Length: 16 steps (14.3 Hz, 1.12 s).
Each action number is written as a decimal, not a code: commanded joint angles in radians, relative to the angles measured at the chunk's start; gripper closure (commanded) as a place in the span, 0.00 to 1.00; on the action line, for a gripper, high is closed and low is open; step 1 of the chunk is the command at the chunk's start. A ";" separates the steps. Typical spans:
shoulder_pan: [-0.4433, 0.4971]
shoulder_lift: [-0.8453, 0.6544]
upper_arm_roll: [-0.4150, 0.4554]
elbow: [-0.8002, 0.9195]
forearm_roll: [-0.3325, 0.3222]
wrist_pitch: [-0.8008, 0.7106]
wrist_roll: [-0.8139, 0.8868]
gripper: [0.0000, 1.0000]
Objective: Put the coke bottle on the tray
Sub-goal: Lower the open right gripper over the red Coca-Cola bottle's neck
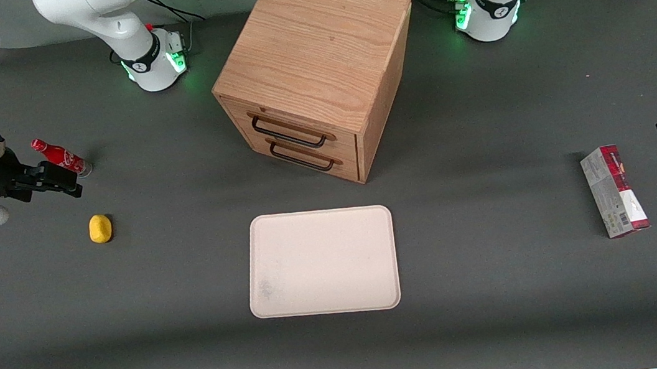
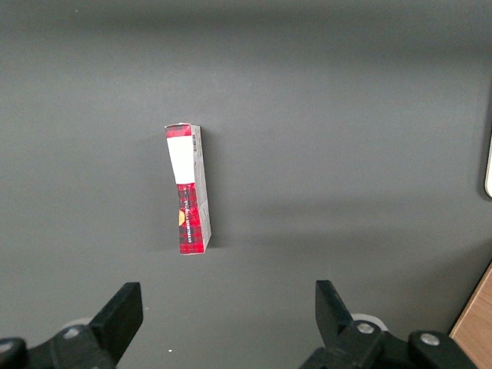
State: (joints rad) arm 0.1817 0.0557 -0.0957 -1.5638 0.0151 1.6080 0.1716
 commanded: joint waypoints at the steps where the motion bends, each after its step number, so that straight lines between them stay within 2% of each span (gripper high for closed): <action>1: -0.013 -0.010 0.007 -0.013 0.003 -0.003 0.011 0.00; 4: -0.019 -0.010 0.005 -0.021 -0.001 -0.008 0.000 0.00; 7: -0.022 -0.068 -0.009 -0.177 -0.098 0.000 -0.018 0.00; 10: -0.016 -0.222 -0.166 -0.443 -0.096 0.160 -0.182 0.00; 13: -0.013 -0.365 -0.275 -0.681 -0.112 0.298 -0.306 0.00; 14: -0.013 -0.394 -0.320 -0.735 -0.124 0.331 -0.349 0.00; 16: -0.013 -0.463 -0.396 -0.847 -0.197 0.410 -0.388 0.00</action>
State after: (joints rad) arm 0.1595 -0.2886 -0.4361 -2.2598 -0.1260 1.9272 -0.1726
